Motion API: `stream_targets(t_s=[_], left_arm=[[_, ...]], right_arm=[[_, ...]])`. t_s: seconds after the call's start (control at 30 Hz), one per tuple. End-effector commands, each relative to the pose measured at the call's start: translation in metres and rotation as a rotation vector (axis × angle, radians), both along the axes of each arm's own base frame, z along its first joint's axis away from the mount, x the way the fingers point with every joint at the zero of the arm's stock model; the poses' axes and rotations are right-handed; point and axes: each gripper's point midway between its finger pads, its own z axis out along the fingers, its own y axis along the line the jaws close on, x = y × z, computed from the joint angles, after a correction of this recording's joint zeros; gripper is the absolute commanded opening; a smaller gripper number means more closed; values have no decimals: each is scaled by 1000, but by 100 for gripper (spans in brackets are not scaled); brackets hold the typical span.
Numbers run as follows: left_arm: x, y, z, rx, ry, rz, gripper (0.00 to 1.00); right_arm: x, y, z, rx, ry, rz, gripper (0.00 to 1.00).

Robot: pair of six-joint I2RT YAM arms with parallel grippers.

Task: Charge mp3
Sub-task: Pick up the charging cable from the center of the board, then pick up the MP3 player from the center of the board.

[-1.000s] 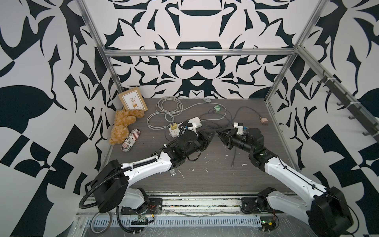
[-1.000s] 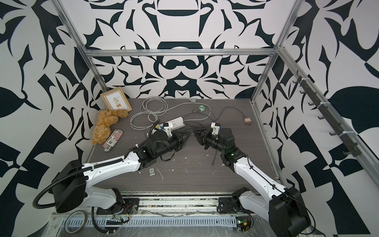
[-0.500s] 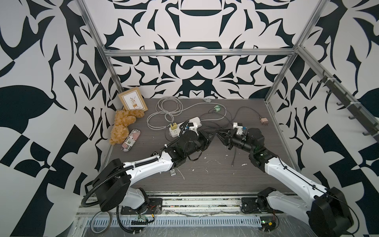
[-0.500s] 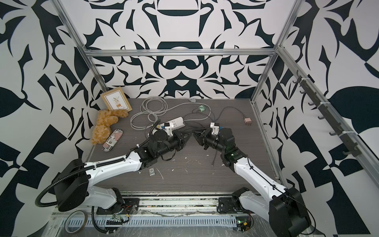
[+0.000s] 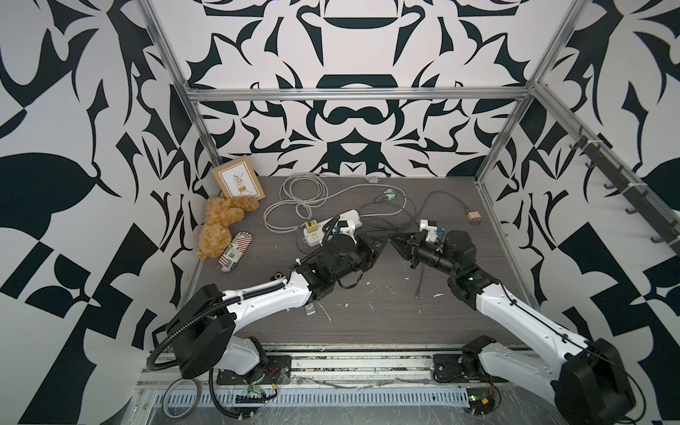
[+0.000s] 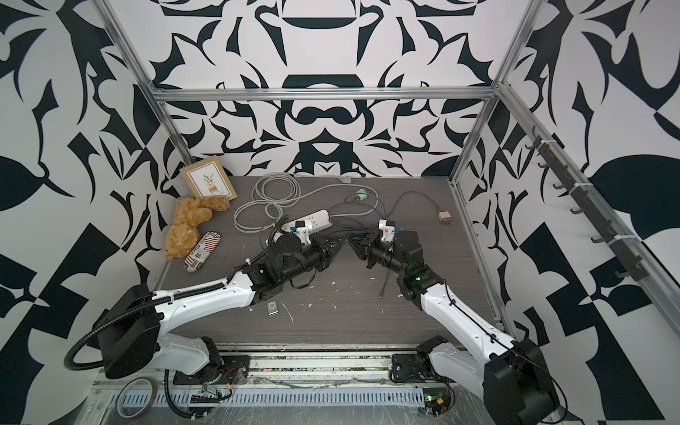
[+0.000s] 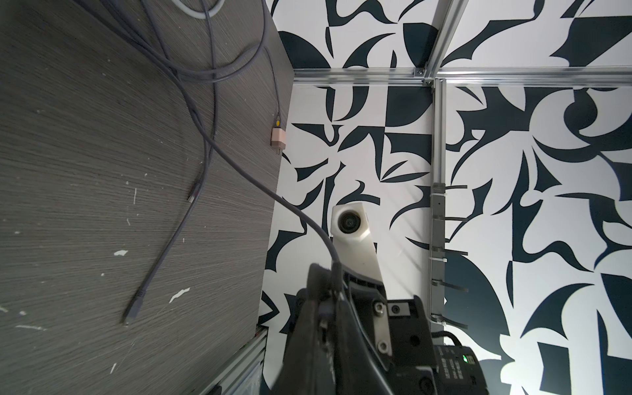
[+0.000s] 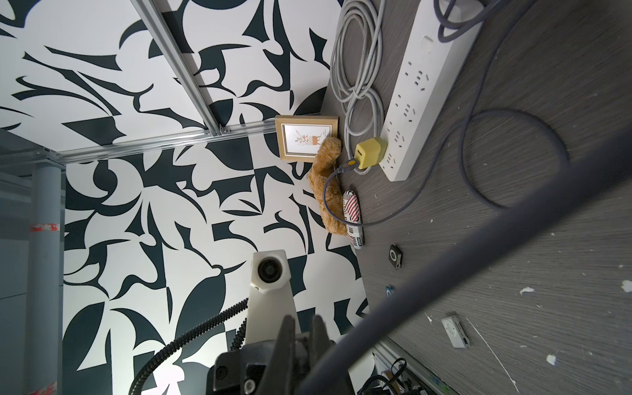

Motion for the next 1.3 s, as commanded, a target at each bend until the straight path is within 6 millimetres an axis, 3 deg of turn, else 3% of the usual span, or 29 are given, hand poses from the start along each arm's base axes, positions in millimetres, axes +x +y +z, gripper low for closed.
stream_targets(t_s=[0.0,0.07,0.1,0.2,0.27,0.33,0.37,0.53,0.83,1.03,1.27], left_arm=[[9,17,-3,14,-35,41,54],[7,54,-25,150,34,75,68],[1,78,-21,200,43,89,73],[-29,175,-37,563,126,158,89],[-54,236,-43,766,183,164,92],[-78,266,-51,873,259,92,92],[-88,273,-56,898,304,51,92],[-109,262,-88,945,444,-166,88],[-92,216,-138,853,515,-359,77],[-95,222,-172,942,644,-416,69],[-91,225,-194,1024,698,-441,61]], right_arm=[[-6,3,14,-27,-48,34,0],[-8,0,15,-87,-60,37,0],[-9,-1,14,-117,-68,44,0],[-12,-1,9,-201,-75,77,0],[-11,2,3,-229,-65,104,0],[-9,5,-4,-233,-51,118,0],[-7,6,-6,-234,-48,125,0],[5,18,-6,-243,-56,170,0],[6,22,-6,-261,-62,201,0],[3,20,-11,-264,-55,201,0],[0,19,-15,-267,-49,202,0]])
